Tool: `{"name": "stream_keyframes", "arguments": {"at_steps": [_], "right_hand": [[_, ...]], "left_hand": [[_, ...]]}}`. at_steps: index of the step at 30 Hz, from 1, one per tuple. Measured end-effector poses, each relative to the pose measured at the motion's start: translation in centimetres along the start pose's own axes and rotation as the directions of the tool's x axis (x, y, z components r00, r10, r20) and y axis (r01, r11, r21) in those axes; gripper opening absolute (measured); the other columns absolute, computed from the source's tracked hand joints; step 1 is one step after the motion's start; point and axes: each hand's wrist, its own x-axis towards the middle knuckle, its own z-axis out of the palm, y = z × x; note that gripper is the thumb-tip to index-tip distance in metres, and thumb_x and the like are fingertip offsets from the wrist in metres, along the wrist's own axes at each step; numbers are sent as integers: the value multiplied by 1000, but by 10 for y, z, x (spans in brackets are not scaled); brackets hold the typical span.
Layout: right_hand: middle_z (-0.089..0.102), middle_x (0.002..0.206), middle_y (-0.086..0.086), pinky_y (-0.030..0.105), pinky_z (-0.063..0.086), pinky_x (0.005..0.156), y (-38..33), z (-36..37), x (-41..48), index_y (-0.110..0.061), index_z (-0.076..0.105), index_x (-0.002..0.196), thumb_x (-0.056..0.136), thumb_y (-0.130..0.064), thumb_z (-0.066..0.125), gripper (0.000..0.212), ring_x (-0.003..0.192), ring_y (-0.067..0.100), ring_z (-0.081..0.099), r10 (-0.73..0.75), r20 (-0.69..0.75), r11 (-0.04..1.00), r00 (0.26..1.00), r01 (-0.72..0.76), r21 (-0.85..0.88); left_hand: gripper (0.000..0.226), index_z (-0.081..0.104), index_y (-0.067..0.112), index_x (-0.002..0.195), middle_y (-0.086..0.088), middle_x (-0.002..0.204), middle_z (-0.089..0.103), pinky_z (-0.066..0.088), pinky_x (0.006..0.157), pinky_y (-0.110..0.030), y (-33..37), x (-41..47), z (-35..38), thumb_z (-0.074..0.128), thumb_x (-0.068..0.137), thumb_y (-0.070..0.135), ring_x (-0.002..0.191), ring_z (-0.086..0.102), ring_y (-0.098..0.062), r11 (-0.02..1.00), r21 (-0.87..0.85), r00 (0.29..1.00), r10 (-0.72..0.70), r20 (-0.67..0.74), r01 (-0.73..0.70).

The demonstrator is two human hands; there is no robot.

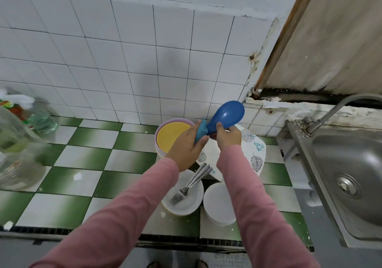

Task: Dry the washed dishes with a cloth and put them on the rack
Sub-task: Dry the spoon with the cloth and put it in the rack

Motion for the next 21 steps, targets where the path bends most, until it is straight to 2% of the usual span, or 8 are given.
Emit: {"name": "stream_keyframes", "arguments": {"at_steps": [2, 4, 7, 10, 12, 15, 19, 21], "right_hand": [[70, 106, 20, 31, 47, 78, 0, -4, -1, -14, 57, 96, 96, -21, 59, 8, 93, 31, 66, -23, 3, 1000, 1000, 23, 8], [69, 101, 18, 30, 47, 72, -1, -6, -2, -16, 57, 94, 96, -20, 61, 6, 84, 26, 63, -18, 12, 998, 1000, 17, 60], [69, 98, 17, 31, 50, 75, -3, -5, -5, -20, 56, 87, 95, -19, 63, 10, 81, 23, 64, -30, 42, 997, 999, 27, 67], [70, 102, 19, 34, 52, 82, -6, -3, -8, -19, 58, 91, 95, -19, 63, 5, 77, 22, 66, -34, 73, 997, 997, 29, 78], [70, 102, 19, 28, 52, 74, -8, -3, -9, -16, 59, 94, 95, -18, 62, 4, 71, 18, 65, -25, 87, 996, 996, 17, 91], [69, 102, 15, 23, 41, 58, -9, -4, -10, -17, 58, 92, 95, -18, 62, 5, 68, 12, 64, -8, 104, 996, 995, -2, 93], [70, 104, 14, 22, 38, 58, -11, -5, -10, -22, 54, 83, 96, -19, 61, 15, 74, 15, 66, -4, 103, 995, 995, -6, 99], [70, 103, 14, 22, 39, 58, -13, -8, -10, -21, 53, 82, 96, -20, 62, 16, 74, 15, 66, 4, 89, 993, 996, -15, 116]], "left_hand": [[45, 47, 17, 138, 1, 113, 60, 43, 90, -29, 5, -1, -4, 30, 106, 43, 99, 56, -8, 989, -123, 996, -81, 41, 85], [36, 53, 20, 125, 0, 98, 59, 45, 83, -32, 7, 1, -9, 29, 106, 39, 87, 55, -12, 966, -206, 987, -143, 74, 156], [39, 48, 19, 138, 1, 109, 58, 47, 91, -31, 2, 5, -16, 42, 103, 36, 99, 55, -15, 989, -109, 992, -88, 87, 97], [37, 52, 19, 133, 2, 107, 61, 49, 81, -24, -4, 7, -17, 49, 101, 38, 96, 59, -16, 991, -80, 993, -103, 52, 107], [33, 55, 18, 125, 0, 104, 63, 50, 76, -23, -7, 7, -17, 51, 99, 39, 92, 61, -18, 993, -54, 994, -100, 36, 102], [31, 56, 16, 121, -4, 103, 65, 53, 76, -28, -9, 8, -17, 53, 99, 38, 90, 62, -21, 996, -11, 996, -90, 9, 90], [32, 55, 16, 122, -5, 104, 64, 56, 80, -34, -4, 5, -17, 51, 99, 39, 92, 61, -21, 996, 14, 996, -86, -7, 86], [31, 53, 16, 122, -5, 105, 63, 55, 79, -32, -3, 2, -18, 50, 100, 38, 92, 61, -21, 997, 25, 997, -72, 6, 72]]}}
